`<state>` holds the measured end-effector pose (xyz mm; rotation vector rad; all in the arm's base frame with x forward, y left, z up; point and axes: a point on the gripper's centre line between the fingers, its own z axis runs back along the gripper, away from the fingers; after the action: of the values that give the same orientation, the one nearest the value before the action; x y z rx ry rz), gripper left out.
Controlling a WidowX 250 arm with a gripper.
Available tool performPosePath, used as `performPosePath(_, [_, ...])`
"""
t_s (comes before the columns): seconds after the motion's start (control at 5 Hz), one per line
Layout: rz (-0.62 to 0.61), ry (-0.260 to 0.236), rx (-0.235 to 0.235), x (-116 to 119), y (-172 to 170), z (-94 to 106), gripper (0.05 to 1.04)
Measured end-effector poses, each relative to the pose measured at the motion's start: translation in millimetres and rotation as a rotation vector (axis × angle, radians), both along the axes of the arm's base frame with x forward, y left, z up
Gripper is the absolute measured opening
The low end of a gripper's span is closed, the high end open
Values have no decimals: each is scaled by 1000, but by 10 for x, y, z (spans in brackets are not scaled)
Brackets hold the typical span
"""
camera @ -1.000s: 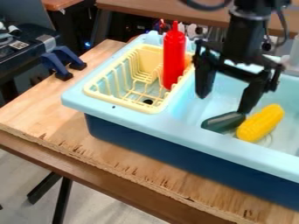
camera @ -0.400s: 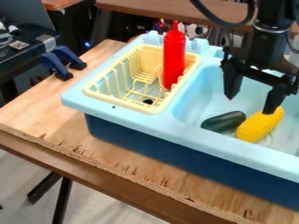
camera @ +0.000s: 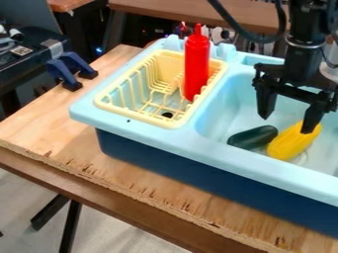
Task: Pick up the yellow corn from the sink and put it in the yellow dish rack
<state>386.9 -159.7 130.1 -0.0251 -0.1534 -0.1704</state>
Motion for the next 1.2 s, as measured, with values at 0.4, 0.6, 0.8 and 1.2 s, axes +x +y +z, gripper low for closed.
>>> performPosePath(0.4, [-26,3,-54,55,-110,-58,1011])
performPosePath(0.6, [-15,20,-52,75,-130,-193,1011])
performPosePath(0.8, [-11,65,-65,79,-182,-372,1011])
performPosePath(1.2, [-44,47,-45,134,-219,-388,720])
